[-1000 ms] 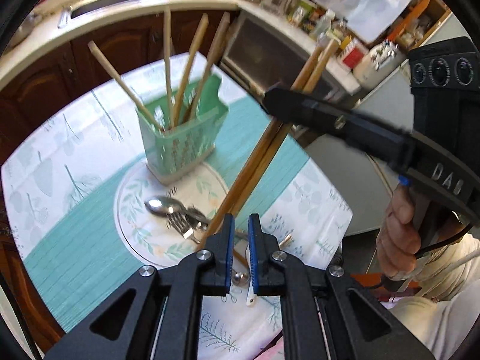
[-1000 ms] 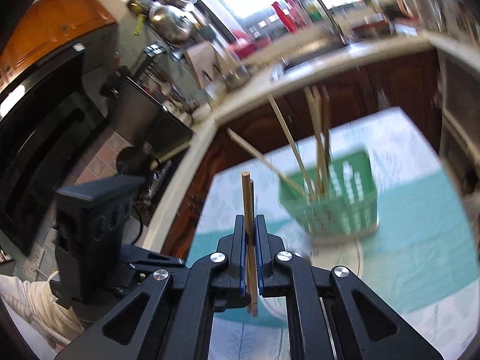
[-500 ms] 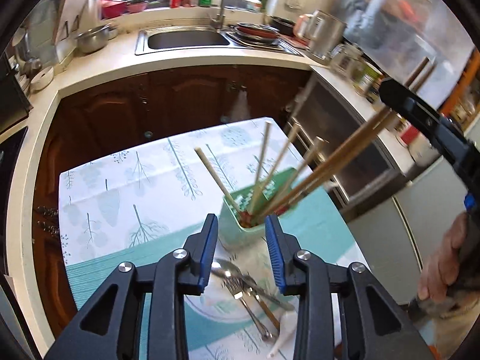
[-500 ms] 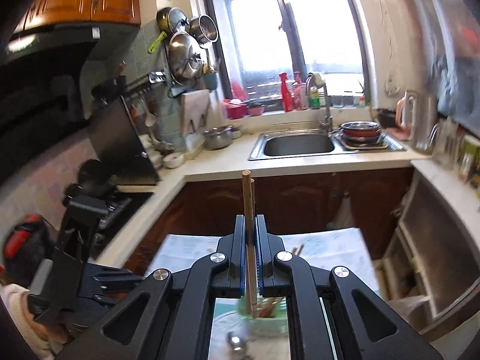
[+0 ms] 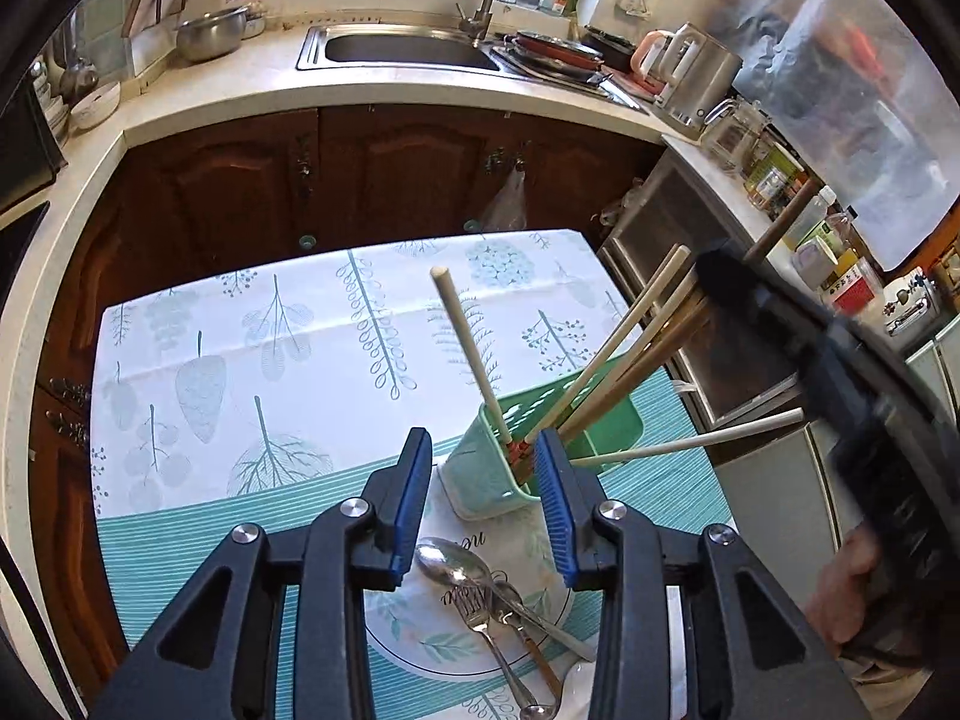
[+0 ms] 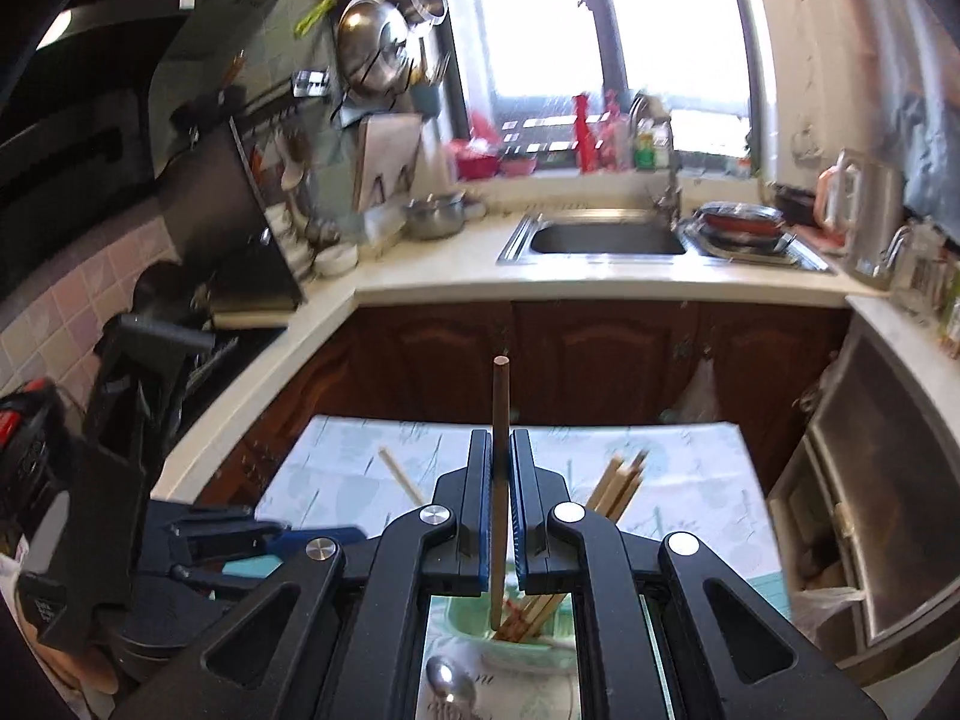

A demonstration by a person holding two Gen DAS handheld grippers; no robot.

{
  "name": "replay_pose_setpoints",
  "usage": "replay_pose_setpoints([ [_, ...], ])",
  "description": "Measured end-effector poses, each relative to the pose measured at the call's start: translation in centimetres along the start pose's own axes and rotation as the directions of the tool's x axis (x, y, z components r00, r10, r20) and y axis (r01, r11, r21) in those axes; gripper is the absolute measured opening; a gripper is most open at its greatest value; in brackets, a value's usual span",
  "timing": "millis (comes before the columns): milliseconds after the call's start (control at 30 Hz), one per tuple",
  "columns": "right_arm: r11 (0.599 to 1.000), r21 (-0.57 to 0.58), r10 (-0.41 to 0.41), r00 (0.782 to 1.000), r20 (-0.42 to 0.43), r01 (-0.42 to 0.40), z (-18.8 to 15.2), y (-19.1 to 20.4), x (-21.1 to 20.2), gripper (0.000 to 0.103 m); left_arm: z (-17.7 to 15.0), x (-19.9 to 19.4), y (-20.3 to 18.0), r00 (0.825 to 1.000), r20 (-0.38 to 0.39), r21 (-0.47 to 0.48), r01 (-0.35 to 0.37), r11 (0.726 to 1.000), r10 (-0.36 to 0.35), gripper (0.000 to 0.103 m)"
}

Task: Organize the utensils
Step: 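Carry the chopstick pair over the green basket and open the left tool, then grasp the silver spoon on the plate with the right tool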

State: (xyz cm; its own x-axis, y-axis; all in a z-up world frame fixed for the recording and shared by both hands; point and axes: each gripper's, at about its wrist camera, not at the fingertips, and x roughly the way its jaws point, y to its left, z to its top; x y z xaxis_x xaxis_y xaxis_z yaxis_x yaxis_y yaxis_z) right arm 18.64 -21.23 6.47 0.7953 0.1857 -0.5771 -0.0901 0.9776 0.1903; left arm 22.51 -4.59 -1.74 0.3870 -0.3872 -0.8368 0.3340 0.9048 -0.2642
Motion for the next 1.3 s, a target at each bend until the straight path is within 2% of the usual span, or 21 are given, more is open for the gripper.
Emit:
replay_pose_setpoints([
  [100, 1.0, -0.018, 0.006, 0.997, -0.071, -0.007, -1.1, 0.4, 2.4, 0.012, -0.2, 0.3, 0.1, 1.0, -0.009, -0.003, -0.002, 1.0, 0.002, 0.034],
  [167, 1.0, -0.017, -0.002, 0.998, -0.068, 0.001, -1.5, 0.4, 3.0, 0.028, -0.4, 0.4, 0.3, 1.0, -0.013, -0.006, -0.002, 1.0, 0.002, 0.034],
  [233, 1.0, 0.017, 0.004, 0.999, -0.036, -0.003, -1.4, -0.2, 2.5, 0.03, -0.5, 0.5, 0.3, 1.0, -0.017, -0.006, 0.004, 1.0, -0.004, 0.034],
  [367, 0.995, 0.095, 0.022, 1.0, -0.001, -0.021, -0.7, -2.1, 0.2, 0.03, -1.0, 0.5, -0.1, 1.0, -0.023, 0.01, 0.0, 1.0, 0.0, 0.035],
  [500, 0.991, 0.132, -0.002, 1.0, 0.002, 0.001, -0.6, -4.5, -1.8, 0.03, -1.8, 0.7, -0.4, 0.999, -0.036, 0.027, -0.001, 1.0, 0.002, 0.04],
  [600, 0.988, 0.153, -0.018, 1.0, -0.008, 0.019, -1.6, -5.9, -2.9, 0.03, -2.4, 0.8, -0.8, 0.999, -0.039, 0.04, -0.008, 0.999, 0.009, 0.041],
  [800, 0.979, 0.205, -0.012, 0.998, -0.061, 0.024, -6.1, -8.1, -4.3, 0.03, -4.0, 1.3, -1.7, 0.998, -0.051, 0.062, -0.017, 0.998, 0.021, 0.046],
  [1033, 0.977, 0.213, 0.018, 0.99, -0.138, 0.012, -12.0, -8.7, -3.0, 0.03, -6.5, 2.7, -2.1, 0.994, -0.102, 0.053, -0.018, 0.998, 0.024, 0.048],
  [1200, 0.98, 0.196, 0.042, 0.99, -0.134, -0.015, -13.0, -8.4, -1.5, 0.03, -8.1, 3.5, -2.3, 0.991, -0.129, 0.048, -0.024, 0.999, 0.03, 0.048],
  [1300, 0.986, 0.163, 0.052, 0.988, -0.142, -0.029, -12.4, -7.7, -0.1, 0.03, -8.9, 3.7, -2.0, 0.989, -0.14, 0.042, -0.041, 0.998, 0.047, 0.048],
])
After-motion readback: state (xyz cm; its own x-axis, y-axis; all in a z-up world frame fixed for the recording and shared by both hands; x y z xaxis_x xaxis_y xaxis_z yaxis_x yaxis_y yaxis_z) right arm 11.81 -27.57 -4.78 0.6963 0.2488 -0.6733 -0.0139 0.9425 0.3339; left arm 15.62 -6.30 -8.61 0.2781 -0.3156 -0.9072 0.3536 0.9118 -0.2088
